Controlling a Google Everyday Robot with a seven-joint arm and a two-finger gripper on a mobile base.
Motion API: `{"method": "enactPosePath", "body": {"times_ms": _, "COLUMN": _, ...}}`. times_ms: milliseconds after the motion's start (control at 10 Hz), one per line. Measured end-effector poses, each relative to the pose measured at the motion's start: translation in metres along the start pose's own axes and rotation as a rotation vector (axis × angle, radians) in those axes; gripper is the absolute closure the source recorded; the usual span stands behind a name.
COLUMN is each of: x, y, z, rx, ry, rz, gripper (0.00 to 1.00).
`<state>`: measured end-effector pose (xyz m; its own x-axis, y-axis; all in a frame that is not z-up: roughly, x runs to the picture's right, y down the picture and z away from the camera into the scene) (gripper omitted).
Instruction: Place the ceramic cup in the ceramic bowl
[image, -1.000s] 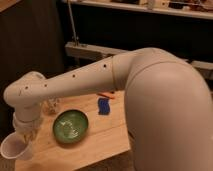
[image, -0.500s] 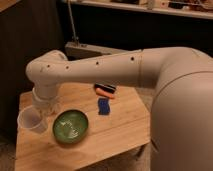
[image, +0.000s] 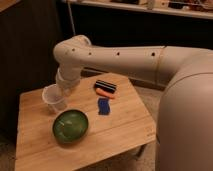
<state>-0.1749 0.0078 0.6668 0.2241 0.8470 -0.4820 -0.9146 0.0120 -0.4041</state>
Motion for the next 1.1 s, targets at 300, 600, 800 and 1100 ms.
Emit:
{"method": "enactPosePath", "body": {"times_ms": 300, "x": 0.010, "y": -0.067, "z": 0.032, "rx": 0.035, "ry": 0.039, "rz": 0.115, "gripper": 1.00}}
{"method": "enactPosePath", "body": {"times_ms": 600, "x": 0.034, "y": -0.076, "z": 0.055, "rx": -0.030, "ry": 0.077, "rz": 0.119, "gripper": 1.00}}
{"method": "enactPosePath", "body": {"times_ms": 800, "x": 0.057, "y": -0.055, "z": 0.053, "rx": -0.055, "ry": 0.095, "rz": 0.081, "gripper": 1.00}}
{"method": "enactPosePath", "body": {"times_ms": 1100, "x": 0.074, "y": -0.046, "z": 0.064, "rx": -0.040, "ry": 0.118, "rz": 0.061, "gripper": 1.00}}
